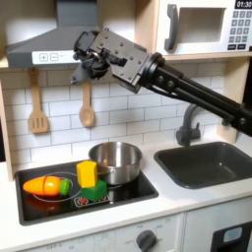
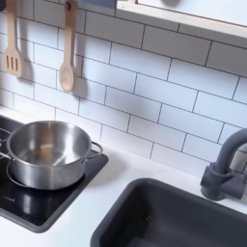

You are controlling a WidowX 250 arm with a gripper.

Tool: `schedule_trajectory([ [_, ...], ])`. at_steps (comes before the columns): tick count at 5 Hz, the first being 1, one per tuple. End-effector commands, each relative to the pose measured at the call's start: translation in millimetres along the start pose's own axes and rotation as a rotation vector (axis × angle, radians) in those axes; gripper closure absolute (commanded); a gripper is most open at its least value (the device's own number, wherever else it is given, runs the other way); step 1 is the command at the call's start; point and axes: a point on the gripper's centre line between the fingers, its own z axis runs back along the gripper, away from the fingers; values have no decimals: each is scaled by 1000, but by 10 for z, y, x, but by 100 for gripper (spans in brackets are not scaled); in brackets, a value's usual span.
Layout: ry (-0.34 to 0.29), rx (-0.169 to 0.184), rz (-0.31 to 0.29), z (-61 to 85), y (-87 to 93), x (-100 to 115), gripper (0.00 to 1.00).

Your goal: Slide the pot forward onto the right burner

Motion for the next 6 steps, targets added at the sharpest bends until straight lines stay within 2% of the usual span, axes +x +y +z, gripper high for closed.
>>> schedule_trajectory([
  [1,-20,-25,14,-43,-72,95,100],
  [2,-34,-38,18,-50,-107,149,100],
  [5,-27,-24,39,-302,-105,240,100],
  [6,-29,-16,44,-347,-109,278,100],
])
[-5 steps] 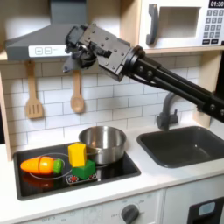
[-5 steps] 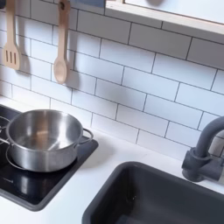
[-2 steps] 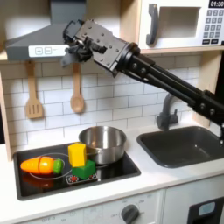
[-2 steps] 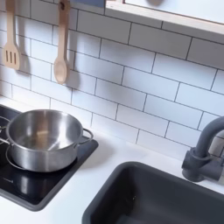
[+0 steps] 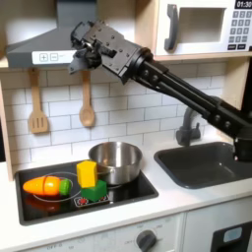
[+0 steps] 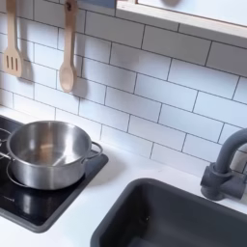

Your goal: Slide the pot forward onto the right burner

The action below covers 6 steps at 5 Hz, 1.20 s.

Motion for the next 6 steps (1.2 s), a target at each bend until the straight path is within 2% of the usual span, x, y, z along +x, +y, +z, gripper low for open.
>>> schedule_trajectory([
  [1,-7,17,12,-112,30,80,100],
  [2,-8,34,12,-80,69,99,100],
  [3,-14,34,23,-9,96,87,100],
  [4,5,28,13,-1,52,44,100],
  [5,47,33,15,29,67,-105,100],
  [6,144,11,7,-46,43,-391,100],
])
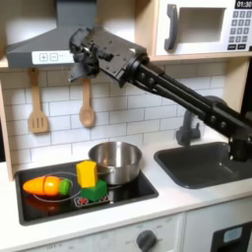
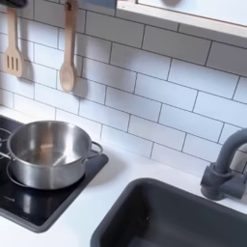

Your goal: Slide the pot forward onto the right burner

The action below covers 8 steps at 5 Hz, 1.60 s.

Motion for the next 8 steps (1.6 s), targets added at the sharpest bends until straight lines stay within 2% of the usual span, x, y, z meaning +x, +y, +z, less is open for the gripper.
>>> schedule_trajectory([
  [1,120,9,-41,113,-32,-374,100],
  [2,207,67,-80,87,60,-559,100],
  [3,363,271,-104,103,346,-783,100],
  [4,439,364,-142,134,523,-935,100],
  [5,520,388,-144,127,590,-1119,100],
  [6,578,392,-146,165,652,-1278,100],
  [7,627,395,-158,243,659,-1466,100],
  [8,660,408,-176,233,692,-1577,100],
])
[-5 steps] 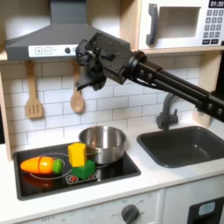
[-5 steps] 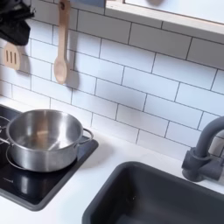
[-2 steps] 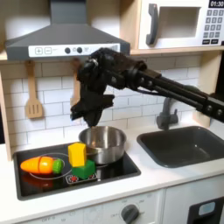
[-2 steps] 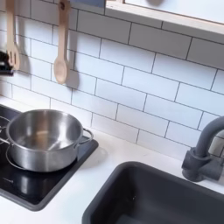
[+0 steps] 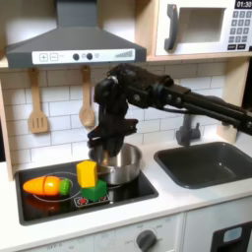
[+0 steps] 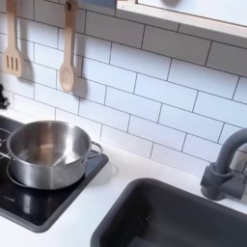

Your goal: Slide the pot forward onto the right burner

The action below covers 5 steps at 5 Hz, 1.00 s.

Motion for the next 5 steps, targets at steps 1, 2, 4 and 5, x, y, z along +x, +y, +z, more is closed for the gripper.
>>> schedule_trajectory([
  [1,65,36,-21,-180,67,-178,100],
  [2,86,42,-22,-242,93,-222,100],
  [4,113,64,-14,-321,147,-286,100],
  [5,112,69,-16,-319,154,-310,100],
])
